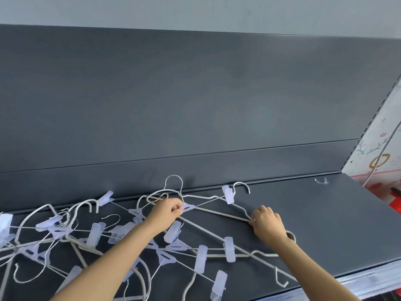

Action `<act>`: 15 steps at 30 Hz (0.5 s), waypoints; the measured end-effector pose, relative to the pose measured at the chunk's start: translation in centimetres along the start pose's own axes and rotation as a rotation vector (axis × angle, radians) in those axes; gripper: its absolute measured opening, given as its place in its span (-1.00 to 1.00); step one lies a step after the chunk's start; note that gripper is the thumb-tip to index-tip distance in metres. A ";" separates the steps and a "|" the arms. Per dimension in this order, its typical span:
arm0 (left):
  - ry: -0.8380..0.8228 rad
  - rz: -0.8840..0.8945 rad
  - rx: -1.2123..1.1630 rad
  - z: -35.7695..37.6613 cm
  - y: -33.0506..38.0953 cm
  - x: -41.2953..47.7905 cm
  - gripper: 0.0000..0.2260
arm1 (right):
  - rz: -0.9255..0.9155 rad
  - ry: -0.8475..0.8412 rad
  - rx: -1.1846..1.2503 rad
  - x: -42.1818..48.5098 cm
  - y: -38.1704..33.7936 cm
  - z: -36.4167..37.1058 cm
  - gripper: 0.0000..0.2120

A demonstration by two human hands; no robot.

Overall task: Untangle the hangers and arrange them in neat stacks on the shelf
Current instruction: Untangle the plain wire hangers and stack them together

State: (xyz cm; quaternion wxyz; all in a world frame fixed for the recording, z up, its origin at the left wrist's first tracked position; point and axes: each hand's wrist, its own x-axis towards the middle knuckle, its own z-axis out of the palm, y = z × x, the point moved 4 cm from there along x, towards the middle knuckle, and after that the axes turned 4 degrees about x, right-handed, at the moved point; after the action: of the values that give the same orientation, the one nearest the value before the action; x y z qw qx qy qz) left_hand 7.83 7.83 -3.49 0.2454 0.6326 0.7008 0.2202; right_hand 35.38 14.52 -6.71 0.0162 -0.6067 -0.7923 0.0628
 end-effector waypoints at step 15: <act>-0.066 0.055 -0.033 0.2 0.9 0.7 -0.72 | 0.092 0.285 0.318 -2.3 9.4 -6.3 -0.86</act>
State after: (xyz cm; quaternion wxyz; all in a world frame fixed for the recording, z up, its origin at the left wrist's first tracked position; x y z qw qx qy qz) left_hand 8.56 8.65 -3.14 0.2725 0.6544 0.6710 0.2174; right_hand 45.61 15.17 -1.47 0.2209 -0.6350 -0.7334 0.1012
